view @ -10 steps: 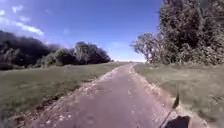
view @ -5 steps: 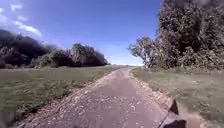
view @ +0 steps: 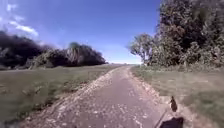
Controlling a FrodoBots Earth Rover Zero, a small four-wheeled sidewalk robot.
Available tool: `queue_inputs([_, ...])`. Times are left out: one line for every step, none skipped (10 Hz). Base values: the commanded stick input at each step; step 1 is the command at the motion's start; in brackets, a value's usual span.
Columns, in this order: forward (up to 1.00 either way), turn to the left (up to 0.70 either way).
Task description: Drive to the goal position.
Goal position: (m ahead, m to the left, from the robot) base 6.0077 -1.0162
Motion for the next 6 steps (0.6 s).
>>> queue_inputs([1.0,0.0])
queue_inputs([1.0,0.0])
queue_inputs([1.0,0.0])
queue_inputs([1.0,0.0])
queue_inputs([0.99,0.0])
queue_inputs([1.0,0.0])
